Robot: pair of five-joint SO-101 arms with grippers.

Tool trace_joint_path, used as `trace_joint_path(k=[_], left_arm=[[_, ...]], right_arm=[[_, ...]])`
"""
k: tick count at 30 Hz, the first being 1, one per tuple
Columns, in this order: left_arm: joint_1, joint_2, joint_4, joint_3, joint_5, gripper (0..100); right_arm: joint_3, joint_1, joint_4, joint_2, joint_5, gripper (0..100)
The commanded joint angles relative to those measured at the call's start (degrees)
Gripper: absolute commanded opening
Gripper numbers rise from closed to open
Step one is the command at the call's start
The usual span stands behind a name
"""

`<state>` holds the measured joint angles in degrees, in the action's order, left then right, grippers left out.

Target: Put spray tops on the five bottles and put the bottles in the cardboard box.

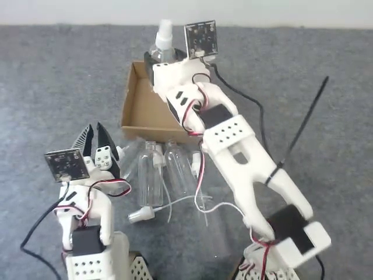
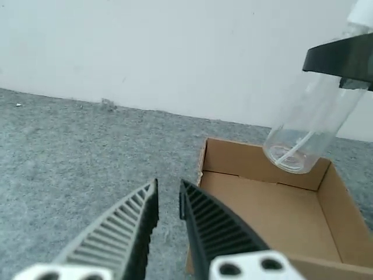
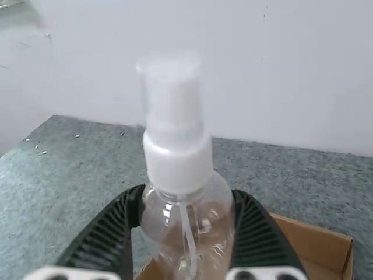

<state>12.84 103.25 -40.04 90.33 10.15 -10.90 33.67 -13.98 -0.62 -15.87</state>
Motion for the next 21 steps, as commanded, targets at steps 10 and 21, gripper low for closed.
trace_joint_path(k=[10,21], left_arm=[[0.35,1.14,2.11,-0.75,-0.62,6],[0.35,1.14,2.20,-1.01,-0.62,6]], right_arm=[[19.34,-0.75,0.22,16.31,5.89,5.2],[32.44,-0.84,4.88,31.69,6.42,5.1]])
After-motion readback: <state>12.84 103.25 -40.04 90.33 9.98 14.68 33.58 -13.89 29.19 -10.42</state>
